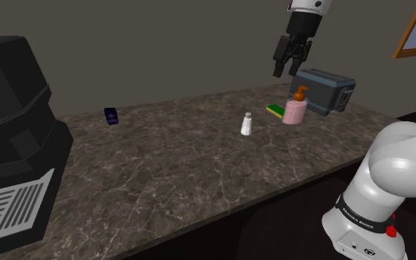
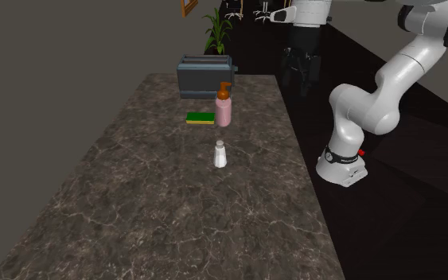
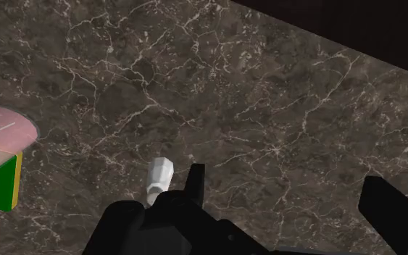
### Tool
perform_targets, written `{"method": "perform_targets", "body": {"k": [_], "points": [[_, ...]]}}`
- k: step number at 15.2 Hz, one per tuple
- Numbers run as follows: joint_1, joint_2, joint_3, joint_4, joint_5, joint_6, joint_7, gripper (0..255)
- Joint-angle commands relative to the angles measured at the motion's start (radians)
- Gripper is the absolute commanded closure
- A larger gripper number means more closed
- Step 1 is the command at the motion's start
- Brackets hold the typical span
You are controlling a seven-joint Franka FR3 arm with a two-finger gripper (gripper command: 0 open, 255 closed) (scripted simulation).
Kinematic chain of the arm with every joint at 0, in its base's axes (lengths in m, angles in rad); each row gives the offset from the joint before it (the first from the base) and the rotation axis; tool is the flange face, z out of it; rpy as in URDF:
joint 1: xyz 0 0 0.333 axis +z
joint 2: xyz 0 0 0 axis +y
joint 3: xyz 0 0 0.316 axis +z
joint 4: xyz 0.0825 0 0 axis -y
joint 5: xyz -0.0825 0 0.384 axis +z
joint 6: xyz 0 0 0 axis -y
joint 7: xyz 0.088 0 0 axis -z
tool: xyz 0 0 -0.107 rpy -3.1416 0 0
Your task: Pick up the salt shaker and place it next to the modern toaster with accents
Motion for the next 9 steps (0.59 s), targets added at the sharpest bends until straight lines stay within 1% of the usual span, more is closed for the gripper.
{"method": "perform_targets", "body": {"k": [1, 5, 9], "points": [[0.0, 0.0, 0.0, 0.0, 0.0, 0.0, 0.0, 0], [-0.023, 0.029, -0.015, -0.102, -0.015, 0.159, -0.007, 0], [-0.046, 0.084, -0.033, -0.182, -0.027, 0.324, -0.013, 0]]}}
